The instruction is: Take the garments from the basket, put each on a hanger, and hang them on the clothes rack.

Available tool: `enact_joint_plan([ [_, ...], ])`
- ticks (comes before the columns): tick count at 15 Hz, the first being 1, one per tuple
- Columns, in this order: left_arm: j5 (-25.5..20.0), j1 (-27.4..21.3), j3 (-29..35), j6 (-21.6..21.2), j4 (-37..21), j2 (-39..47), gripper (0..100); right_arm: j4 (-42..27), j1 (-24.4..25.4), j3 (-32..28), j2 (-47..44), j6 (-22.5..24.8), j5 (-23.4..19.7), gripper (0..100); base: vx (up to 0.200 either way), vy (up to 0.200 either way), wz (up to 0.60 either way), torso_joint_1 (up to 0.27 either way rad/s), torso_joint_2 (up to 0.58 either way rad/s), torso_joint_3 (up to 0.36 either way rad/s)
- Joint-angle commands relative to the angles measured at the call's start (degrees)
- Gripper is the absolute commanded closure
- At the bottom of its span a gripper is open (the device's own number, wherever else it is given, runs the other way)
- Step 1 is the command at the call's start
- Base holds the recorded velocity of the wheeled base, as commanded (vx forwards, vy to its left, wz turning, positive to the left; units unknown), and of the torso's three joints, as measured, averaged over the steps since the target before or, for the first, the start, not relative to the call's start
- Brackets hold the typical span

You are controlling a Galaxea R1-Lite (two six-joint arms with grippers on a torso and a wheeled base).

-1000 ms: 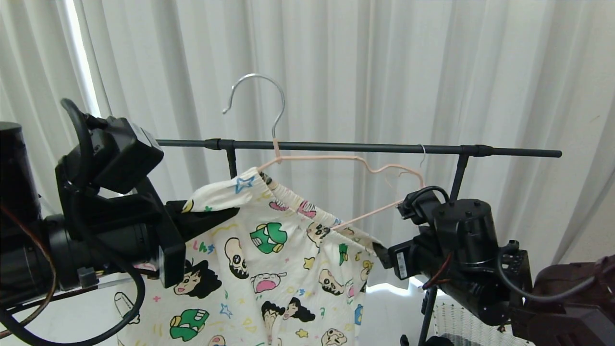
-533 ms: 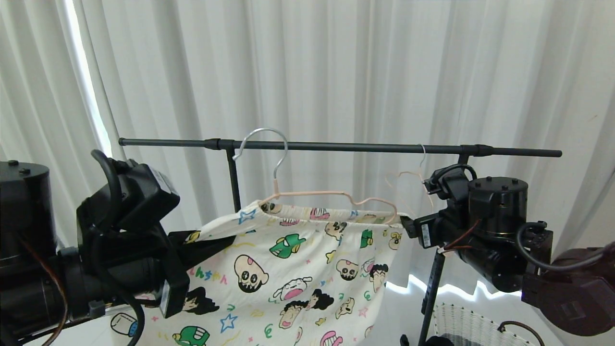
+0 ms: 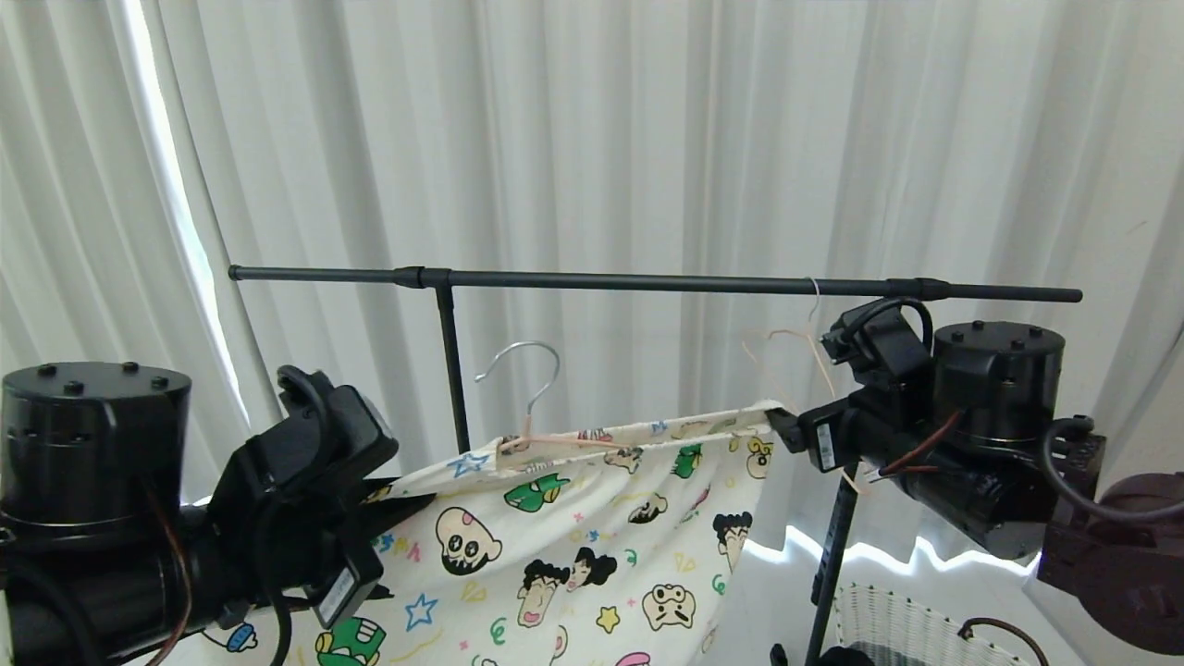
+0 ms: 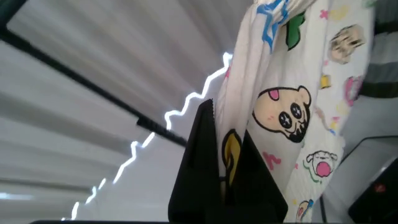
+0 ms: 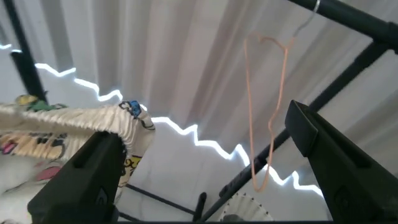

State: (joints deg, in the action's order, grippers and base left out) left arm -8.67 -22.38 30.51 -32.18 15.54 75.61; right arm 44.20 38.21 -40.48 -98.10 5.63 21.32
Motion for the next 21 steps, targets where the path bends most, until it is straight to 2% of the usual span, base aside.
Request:
enact_joint_plan([
  [1,1.46,-0.21,1.57,0.54,0.10,4.81,100,-1.58,2.93,0.14,3.53,0.43,-0.67,0,0.000,0.000,0.00,0.000,0.00,0.000],
  [3,1.55,-0.21,2.71,2.21,0.98,5.60,100,-3.60,5.65,0.23,5.02,0.52,-2.51,0,0.000,0.000,0.00,0.000,0.00,0.000],
  [5,1.55,-1.08,2.71,8.63,5.46,6.04,100,-6.41,7.94,0.23,5.46,2.10,-4.80,0,0.000,0.000,0.00,0.000,0.00,0.000],
  [7,1.55,-1.35,2.53,11.53,8.10,5.96,100,-7.46,9.08,0.14,5.46,3.77,-8.05,0,0.000,0.000,0.00,0.000,0.00,0.000],
  [10,1.37,-2.05,0.42,11.27,9.68,5.60,100,-7.73,10.40,0.14,5.55,7.82,-10.42,0,0.000,0.000,0.00,0.000,0.00,0.000],
  [13,1.20,-6.01,-4.32,11.09,13.81,5.08,100,-9.05,10.40,-0.12,6.78,10.80,-14.55,0,0.000,0.000,0.00,0.000,0.00,0.000],
  [14,1.11,-8.03,-5.46,11.00,15.92,5.08,100,-12.12,10.49,-0.21,8.10,12.56,-17.98,0,0.000,0.000,0.00,0.000,0.00,0.000],
  [17,0.41,-13.21,-5.99,10.91,16.54,4.99,100,-21.88,11.45,-1.70,11.26,17.92,-26.86,0,0.000,0.000,0.00,0.000,0.00,0.000],
  [19,-2.76,-15.32,-6.08,9.68,16.54,4.29,100,-27.06,13.03,-4.08,11.53,19.24,-29.50,0,0.000,0.000,0.00,0.000,0.00,0.000],
  [21,-5.22,-15.50,-6.26,4.85,16.54,4.37,100,-30.40,13.91,-5.39,11.26,19.94,-30.64,0,0.000,0.000,0.00,0.000,0.00,0.000],
])
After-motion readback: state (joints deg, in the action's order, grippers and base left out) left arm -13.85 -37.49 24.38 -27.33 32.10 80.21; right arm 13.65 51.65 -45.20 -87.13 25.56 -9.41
